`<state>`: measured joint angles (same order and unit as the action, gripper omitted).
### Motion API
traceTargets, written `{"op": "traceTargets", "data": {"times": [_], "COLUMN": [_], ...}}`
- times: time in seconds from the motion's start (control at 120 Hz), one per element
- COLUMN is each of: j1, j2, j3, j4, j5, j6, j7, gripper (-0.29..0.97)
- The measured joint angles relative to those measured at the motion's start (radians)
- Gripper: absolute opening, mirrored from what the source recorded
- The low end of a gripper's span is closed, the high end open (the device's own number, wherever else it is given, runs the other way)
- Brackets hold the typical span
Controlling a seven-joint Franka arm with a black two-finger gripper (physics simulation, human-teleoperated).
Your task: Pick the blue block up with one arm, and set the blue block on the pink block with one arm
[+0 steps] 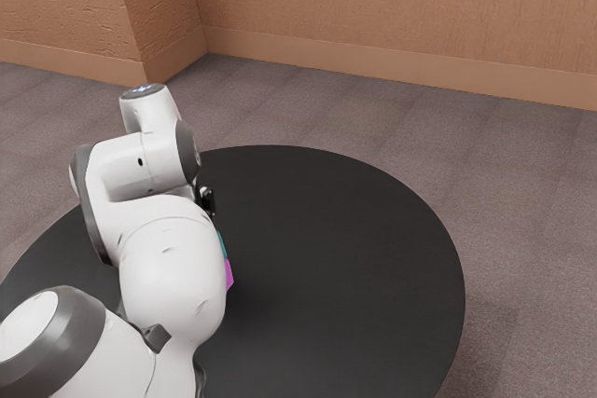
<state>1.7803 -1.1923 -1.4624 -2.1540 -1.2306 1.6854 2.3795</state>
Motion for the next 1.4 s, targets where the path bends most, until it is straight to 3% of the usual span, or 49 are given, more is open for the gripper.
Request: {"op": "traceTargets", "data": {"times": [0.75,1.025,1.233,1.4], "j1": [-0.001,-0.002,-0.006,-0.012], "j2": [0.000,-0.002,0.000,0.007], "j3": [-0.008,-0.014,-0.005,0.052], "j4": [0.000,0.002,0.002,0.004], "j5": [0.003,0.013,0.016,0.018], "j6": [0.000,0.001,0.002,-0.003], "j7": [-0.112,-0.110,-0.108,-0.107], "gripper": [0.39,0.59,0.65,0.66]}}
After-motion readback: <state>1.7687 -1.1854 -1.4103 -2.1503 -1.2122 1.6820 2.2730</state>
